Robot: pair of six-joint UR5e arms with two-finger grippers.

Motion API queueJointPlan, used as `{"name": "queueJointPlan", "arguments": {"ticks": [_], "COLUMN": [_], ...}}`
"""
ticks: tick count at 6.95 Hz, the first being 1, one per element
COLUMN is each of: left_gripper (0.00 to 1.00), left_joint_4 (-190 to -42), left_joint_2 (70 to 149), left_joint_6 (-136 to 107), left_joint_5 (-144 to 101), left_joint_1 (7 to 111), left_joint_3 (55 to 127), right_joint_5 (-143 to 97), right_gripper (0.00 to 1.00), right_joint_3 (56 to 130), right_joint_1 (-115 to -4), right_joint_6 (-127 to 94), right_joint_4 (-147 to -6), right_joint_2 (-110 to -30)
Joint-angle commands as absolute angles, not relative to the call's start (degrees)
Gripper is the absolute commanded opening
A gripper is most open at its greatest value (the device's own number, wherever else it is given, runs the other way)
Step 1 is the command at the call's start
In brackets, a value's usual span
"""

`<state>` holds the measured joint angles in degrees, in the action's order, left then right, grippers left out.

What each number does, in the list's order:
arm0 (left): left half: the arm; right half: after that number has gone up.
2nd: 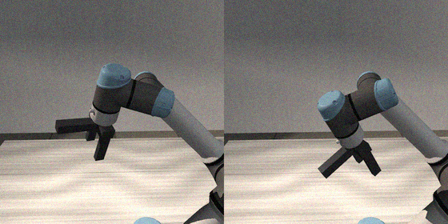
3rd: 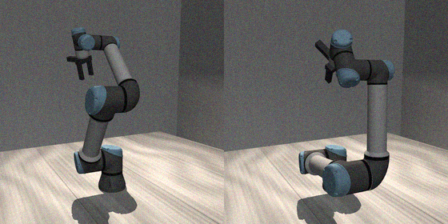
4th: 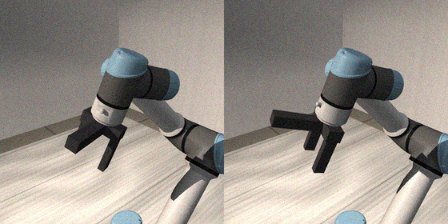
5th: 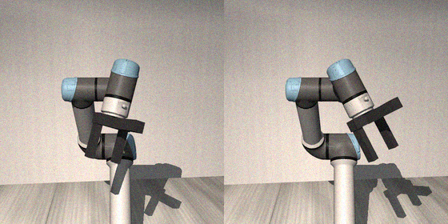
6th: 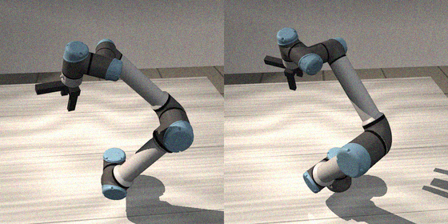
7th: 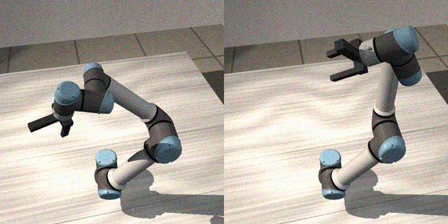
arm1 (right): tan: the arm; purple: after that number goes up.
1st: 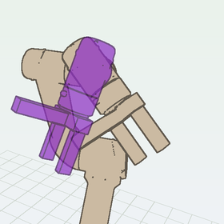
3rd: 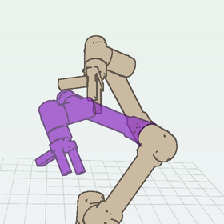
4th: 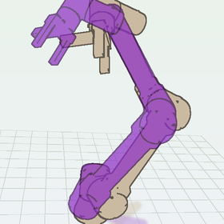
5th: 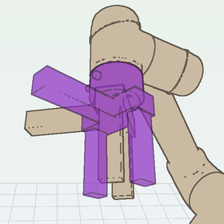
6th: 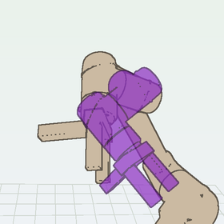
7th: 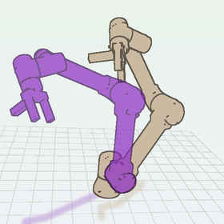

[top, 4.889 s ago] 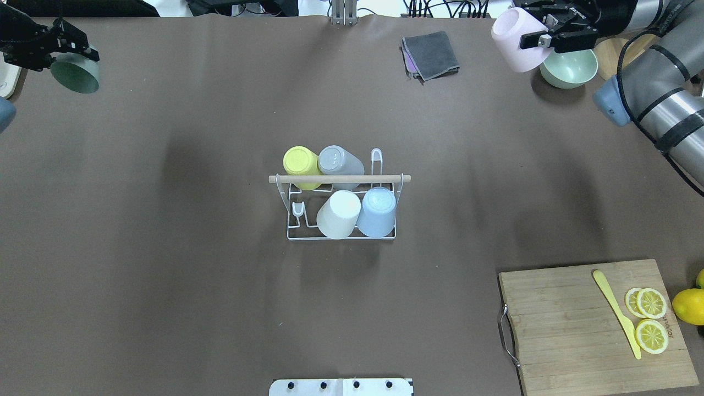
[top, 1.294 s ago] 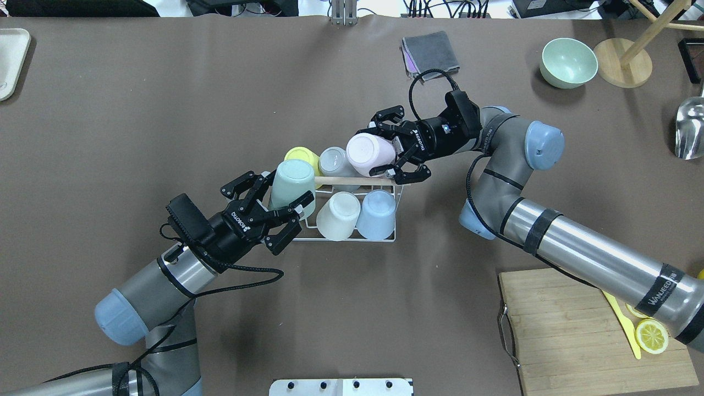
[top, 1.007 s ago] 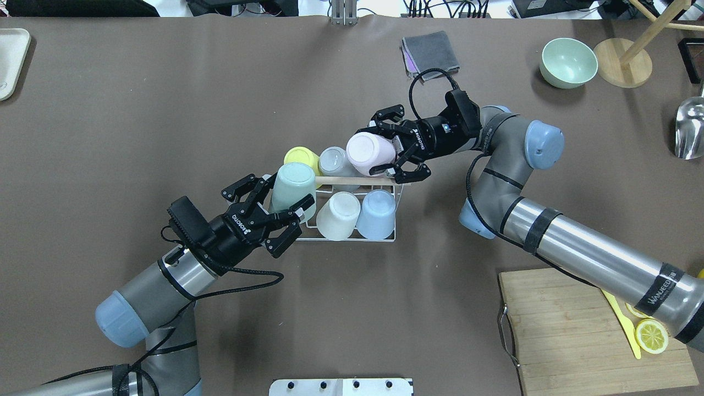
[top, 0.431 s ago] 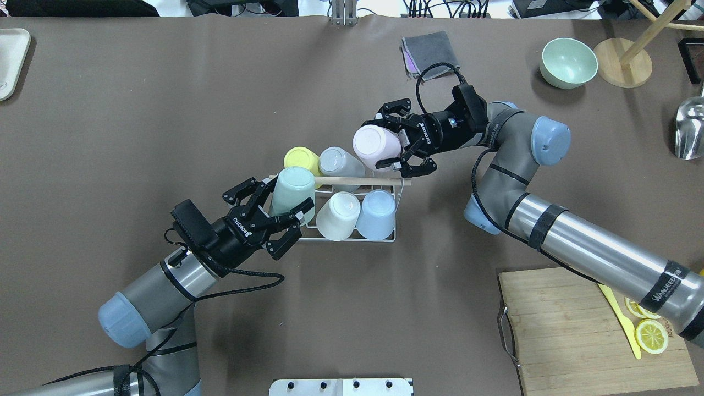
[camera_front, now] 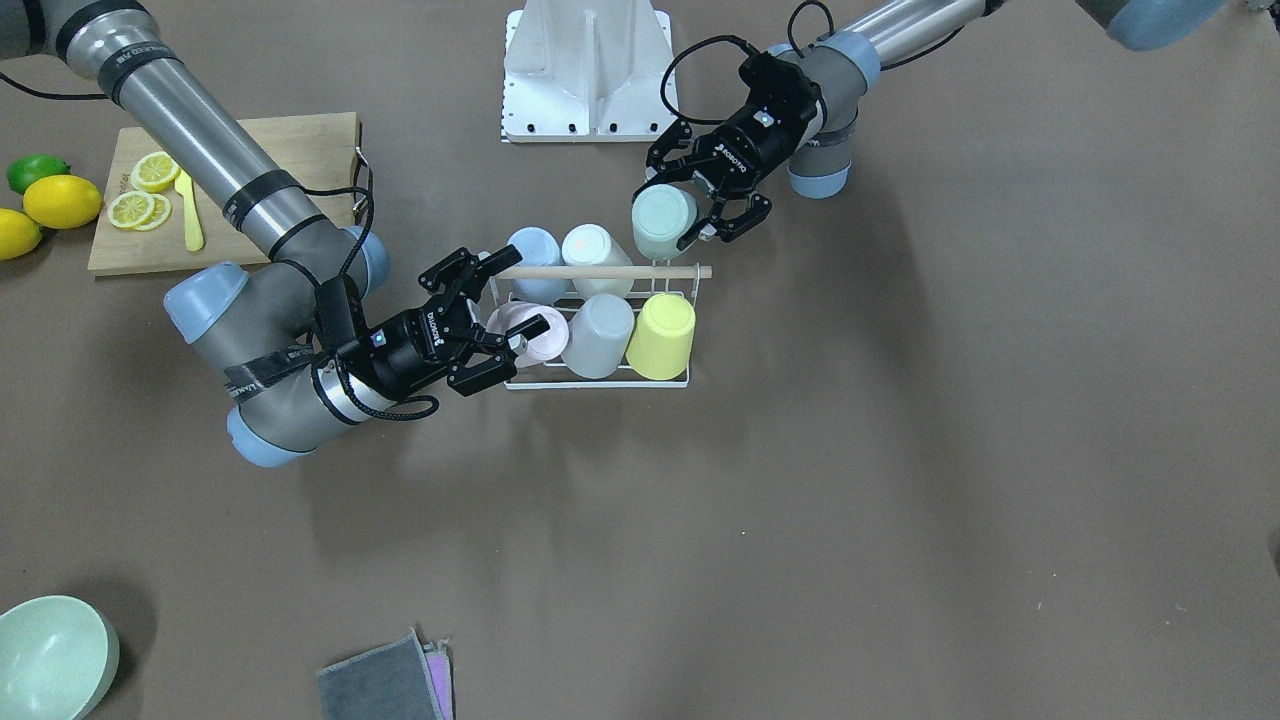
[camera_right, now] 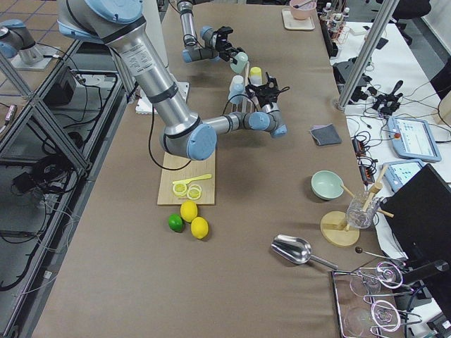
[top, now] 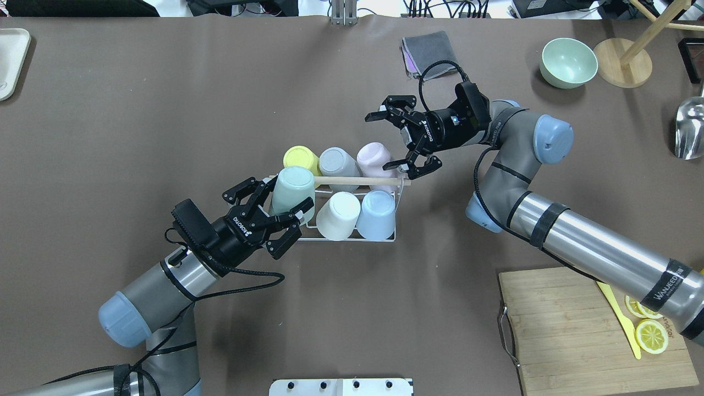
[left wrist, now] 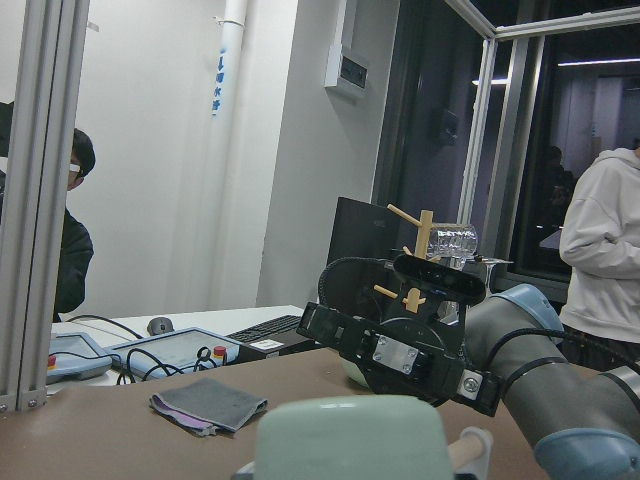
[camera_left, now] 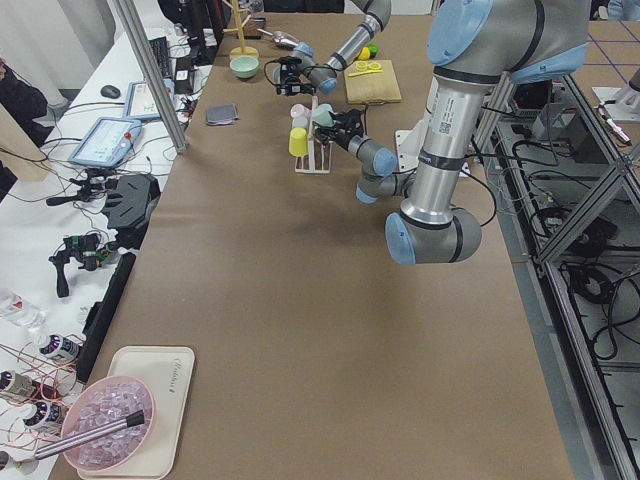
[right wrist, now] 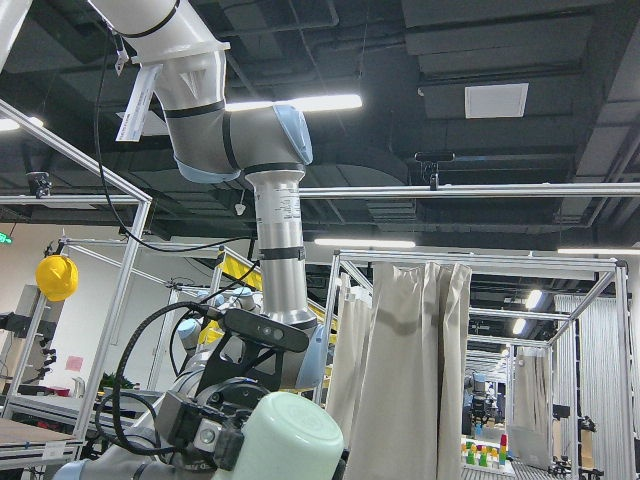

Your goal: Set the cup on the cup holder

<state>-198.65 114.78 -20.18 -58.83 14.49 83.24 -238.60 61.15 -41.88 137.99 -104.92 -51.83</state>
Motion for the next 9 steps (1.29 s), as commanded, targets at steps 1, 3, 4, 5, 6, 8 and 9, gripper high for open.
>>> {"name": "queueJointPlan", "arguments": {"ticks": [1,3,4,5,6,8,9], "left_gripper": [0.97,0.97,0.97,0.97,0.97,0.97,0.97], "left_joint_4": [-198.8,-199.8,-199.6,-199.2,-196.6,-191.3,-188.6], "left_joint_2": [114.9,114.8,114.8,114.5,114.0,112.3,111.1], "left_joint_6": [-20.3,-20.2,-20.1,-20.3,-20.8,-23.7,-24.6], "left_joint_5": [-58.9,-58.9,-58.8,-58.8,-58.8,-59.0,-59.1], "left_joint_1": [14.5,14.5,15.3,17.0,20.6,31.1,37.5], "left_joint_3": [83.5,83.6,84.8,86.4,87.8,86.7,84.1], "right_joint_5": [-238.5,-238.4,-238.4,-238.6,-238.6,-237.8,-236.4], "right_gripper": [0.99,0.99,0.99,0.99,0.99,0.99,0.98], "right_joint_3": [61.1,61.3,62.1,62.1,62.1,62.2,62.3], "right_joint_1": [-42.3,-43.9,-44.7,-45.8,-47.7,-51.5,-52.9], "right_joint_6": [137.9,135.7,131.5,127.0,120.9,104.0,93.9], "right_joint_4": [-104.9,-105.0,-105.0,-105.2,-105.3,-113.0,-117.4], "right_joint_2": [-51.9,-52.5,-53.3,-54.0,-54.5,-54.3,-54.6]}}
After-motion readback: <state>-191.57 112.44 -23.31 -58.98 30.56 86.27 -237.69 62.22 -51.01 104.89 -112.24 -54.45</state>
